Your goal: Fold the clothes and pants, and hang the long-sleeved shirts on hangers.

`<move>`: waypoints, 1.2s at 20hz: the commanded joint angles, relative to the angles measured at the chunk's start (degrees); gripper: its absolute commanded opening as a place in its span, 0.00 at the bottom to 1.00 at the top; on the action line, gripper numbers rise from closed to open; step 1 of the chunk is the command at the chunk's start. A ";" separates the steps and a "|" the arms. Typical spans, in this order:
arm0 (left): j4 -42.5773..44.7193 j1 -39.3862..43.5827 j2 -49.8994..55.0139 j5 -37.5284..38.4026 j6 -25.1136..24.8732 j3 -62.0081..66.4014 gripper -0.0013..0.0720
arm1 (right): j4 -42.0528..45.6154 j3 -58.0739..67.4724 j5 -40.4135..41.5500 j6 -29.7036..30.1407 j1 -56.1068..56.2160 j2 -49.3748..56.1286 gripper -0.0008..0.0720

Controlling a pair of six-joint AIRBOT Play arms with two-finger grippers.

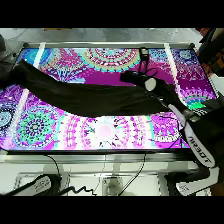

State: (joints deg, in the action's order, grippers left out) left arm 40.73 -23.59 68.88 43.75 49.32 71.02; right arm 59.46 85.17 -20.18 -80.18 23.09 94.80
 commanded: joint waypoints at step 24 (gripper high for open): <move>-9.31 27.06 1.92 -11.61 14.60 0.13 0.04 | -7.76 14.71 -4.61 -5.90 1.73 10.51 0.05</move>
State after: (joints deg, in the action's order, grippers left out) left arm 35.00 -1.96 65.56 41.45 61.69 71.11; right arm 51.11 99.81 -19.92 -86.08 33.23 108.22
